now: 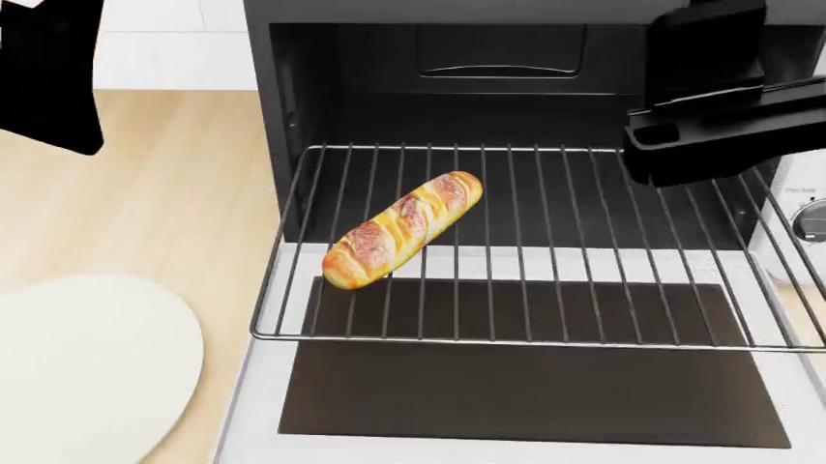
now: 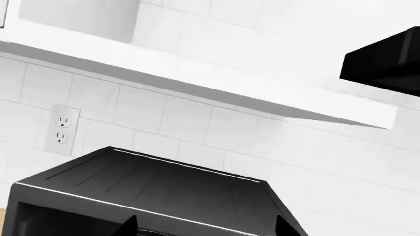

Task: Place the baguette on the rack of the toaster oven.

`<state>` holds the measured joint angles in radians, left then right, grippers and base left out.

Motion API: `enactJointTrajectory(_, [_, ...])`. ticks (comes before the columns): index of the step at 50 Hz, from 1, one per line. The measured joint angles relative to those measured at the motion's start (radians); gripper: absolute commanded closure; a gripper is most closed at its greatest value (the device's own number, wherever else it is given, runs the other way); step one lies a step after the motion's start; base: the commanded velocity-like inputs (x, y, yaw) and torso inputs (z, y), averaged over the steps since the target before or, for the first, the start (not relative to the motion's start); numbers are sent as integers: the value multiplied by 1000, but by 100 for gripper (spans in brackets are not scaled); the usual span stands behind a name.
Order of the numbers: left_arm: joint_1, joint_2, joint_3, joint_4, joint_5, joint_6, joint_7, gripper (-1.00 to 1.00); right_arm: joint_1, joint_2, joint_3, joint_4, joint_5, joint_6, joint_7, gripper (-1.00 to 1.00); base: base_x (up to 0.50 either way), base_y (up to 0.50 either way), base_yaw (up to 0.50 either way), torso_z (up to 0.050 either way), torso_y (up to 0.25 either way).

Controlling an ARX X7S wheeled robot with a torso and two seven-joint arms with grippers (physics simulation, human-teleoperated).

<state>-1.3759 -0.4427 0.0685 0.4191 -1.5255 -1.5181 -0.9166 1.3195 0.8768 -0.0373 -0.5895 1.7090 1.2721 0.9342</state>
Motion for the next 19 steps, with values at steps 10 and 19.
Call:
enactJointTrajectory(10, [-75,-40,17,-8,-118,22,-95,-100,96,22,-22,8,55,5,40,-100,0,0,0,0,0])
enactJointTrajectory(19, [-122,-75,33,-6,-176,43,-150,-100,148,34,-34,5,84,4,57,-100,0,0,0,0,0])
